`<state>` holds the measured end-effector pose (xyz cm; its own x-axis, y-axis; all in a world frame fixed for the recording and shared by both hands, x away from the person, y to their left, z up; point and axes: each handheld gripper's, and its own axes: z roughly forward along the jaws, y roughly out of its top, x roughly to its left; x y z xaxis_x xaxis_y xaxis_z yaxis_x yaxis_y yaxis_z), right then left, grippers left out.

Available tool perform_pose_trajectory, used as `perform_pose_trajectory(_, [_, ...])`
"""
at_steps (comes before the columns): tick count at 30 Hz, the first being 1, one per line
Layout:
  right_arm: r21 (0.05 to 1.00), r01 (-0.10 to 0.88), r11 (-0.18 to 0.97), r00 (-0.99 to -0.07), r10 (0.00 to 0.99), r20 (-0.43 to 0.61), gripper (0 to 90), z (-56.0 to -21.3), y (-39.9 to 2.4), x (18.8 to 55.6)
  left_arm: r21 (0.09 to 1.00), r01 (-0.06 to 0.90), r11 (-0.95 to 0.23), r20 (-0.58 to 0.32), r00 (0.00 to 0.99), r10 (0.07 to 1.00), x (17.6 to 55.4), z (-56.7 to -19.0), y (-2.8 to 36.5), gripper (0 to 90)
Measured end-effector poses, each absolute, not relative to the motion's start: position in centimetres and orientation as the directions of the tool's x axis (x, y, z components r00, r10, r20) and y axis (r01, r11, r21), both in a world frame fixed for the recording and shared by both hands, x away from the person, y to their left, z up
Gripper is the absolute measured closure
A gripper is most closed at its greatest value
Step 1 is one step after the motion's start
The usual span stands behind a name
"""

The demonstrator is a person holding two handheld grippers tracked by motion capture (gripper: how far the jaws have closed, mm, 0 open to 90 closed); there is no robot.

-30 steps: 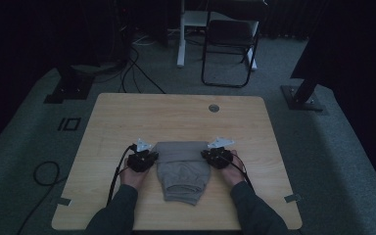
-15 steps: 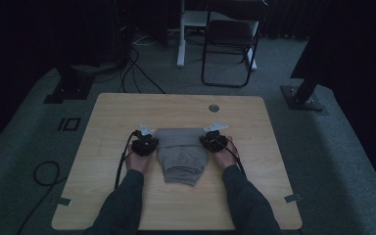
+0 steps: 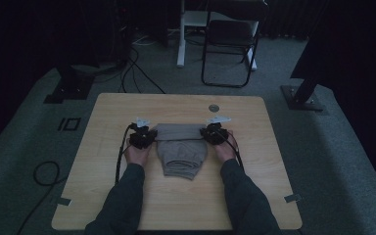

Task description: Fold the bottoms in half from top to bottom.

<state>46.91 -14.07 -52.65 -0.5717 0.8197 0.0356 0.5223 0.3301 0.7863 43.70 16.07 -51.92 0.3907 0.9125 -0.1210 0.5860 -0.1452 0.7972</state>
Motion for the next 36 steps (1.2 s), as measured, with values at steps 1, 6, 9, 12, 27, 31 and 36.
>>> perform_pose_trajectory(1, [0.786, 0.522, 0.33, -0.572, 0.82, 0.036, 84.4, -52.6, -14.1, 46.9, 0.797, 0.586, -0.145, -0.121, 0.391, 0.913, 43.7, -51.9, 16.1, 85.9])
perform_pose_trajectory(6, [0.857, 0.427, 0.288, -0.586, 0.81, 0.02, 84.5, -49.0, -15.1, 45.5, 0.854, 0.508, -0.115, -0.139, 0.434, 0.89, 42.3, -48.4, 16.9, 86.1])
perform_pose_trajectory(9, [0.864, 0.418, 0.281, -0.588, 0.808, 0.022, 84.5, -48.5, -15.3, 45.2, 0.875, 0.473, -0.108, -0.14, 0.458, 0.878, 41.4, -46.9, 17.1, 86.1])
perform_pose_trajectory(12, [0.892, 0.361, 0.271, -0.606, 0.796, 0.003, 84.5, -47.0, -15.9, 43.8, 0.889, 0.445, -0.11, -0.135, 0.483, 0.865, 40.3, -45.8, 17.2, 86.1])
perform_pose_trajectory(27, [0.906, 0.3, 0.298, -0.704, 0.71, 0.0, 80.5, -47.7, -18.3, 36.0, 0.881, 0.455, -0.13, -0.207, 0.617, 0.759, 33.2, -46.5, 18.7, 82.6])
perform_pose_trajectory(31, [0.899, 0.308, 0.31, -0.719, 0.695, 0.006, 56.1, -48.5, -19.2, 35.5, 0.871, 0.465, -0.161, -0.178, 0.603, 0.777, 33.3, -47.2, 18.8, 73.0])
perform_pose_trajectory(36, [0.888, 0.353, 0.295, -0.681, 0.731, 0.027, 51.7, -48.9, -18.6, 36.2, 0.847, 0.485, -0.215, -0.164, 0.624, 0.764, 34.1, -48.2, 17.1, 71.0])
